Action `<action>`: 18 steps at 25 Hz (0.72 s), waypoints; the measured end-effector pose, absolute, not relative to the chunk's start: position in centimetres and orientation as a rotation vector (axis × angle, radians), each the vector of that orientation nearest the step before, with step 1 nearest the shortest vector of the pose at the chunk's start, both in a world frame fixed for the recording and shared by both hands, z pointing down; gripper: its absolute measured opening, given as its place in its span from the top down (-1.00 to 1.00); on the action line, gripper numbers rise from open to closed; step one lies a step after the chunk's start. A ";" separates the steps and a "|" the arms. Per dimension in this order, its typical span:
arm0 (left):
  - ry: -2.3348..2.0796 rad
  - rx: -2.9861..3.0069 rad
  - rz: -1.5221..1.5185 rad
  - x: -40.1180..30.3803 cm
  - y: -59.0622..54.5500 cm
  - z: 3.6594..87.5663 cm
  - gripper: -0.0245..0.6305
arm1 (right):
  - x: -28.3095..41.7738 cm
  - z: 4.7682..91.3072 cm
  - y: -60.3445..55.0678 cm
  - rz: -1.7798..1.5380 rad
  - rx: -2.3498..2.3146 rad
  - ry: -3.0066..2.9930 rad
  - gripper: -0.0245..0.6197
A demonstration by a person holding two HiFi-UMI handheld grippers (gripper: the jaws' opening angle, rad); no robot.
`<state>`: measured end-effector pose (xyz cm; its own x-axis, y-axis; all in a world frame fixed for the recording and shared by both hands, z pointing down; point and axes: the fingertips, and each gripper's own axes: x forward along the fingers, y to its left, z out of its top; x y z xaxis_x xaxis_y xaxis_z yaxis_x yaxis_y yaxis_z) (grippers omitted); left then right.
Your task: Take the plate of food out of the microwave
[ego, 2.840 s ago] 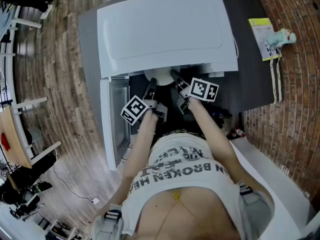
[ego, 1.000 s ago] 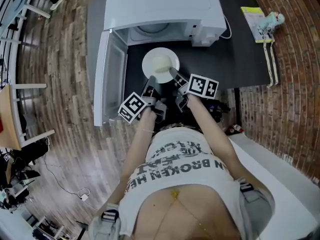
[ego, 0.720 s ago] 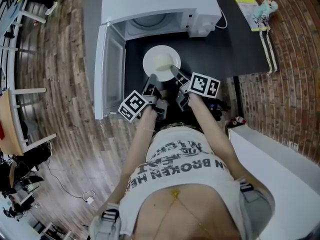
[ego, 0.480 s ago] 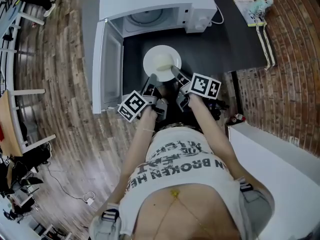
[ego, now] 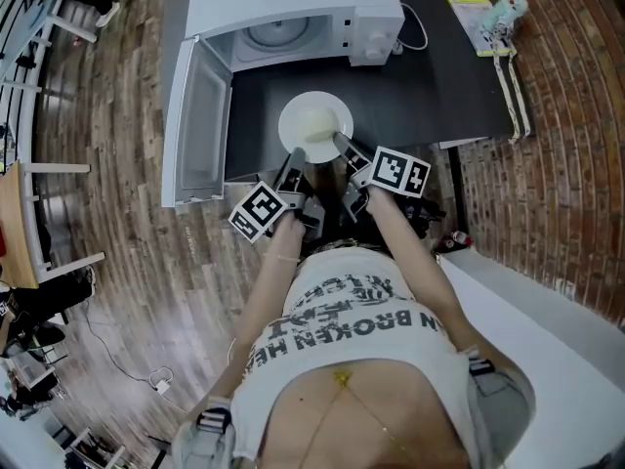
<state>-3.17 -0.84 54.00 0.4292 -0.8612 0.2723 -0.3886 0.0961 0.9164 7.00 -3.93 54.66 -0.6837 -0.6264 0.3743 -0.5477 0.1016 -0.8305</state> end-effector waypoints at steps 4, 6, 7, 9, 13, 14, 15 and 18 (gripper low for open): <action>-1.178 1.502 -0.526 -0.5 0.3 53.3 0.82 | 9.7 54.0 -3.0 -1.654 -1.197 2.306 0.75; -1.190 1.492 -0.535 0.6 0.9 53.2 0.82 | 10.7 53.9 -2.6 -1.659 -1.180 2.320 0.75; -1.196 1.487 -0.537 1.1 1.2 53.2 0.82 | 11.1 53.9 -2.3 -1.665 -1.171 2.324 0.75; -1.207 1.480 -0.539 2.0 1.9 53.3 0.82 | 12.0 54.0 -1.8 -1.680 -1.154 2.328 0.75; -1.230 1.462 -0.549 3.3 3.2 53.6 0.82 | 13.2 54.3 -0.8 -1.698 -1.123 2.353 0.75; -1.236 1.458 -0.551 3.6 3.5 53.6 0.82 | 13.4 54.3 -0.6 -1.702 -1.116 2.358 0.75; -1.242 1.455 -0.553 3.8 3.7 53.6 0.82 | 13.6 54.3 -0.4 -1.707 -1.110 2.362 0.75; -1.256 1.449 -0.561 4.4 4.3 53.7 0.82 | 14.2 54.4 0.1 -1.720 -1.093 2.370 0.75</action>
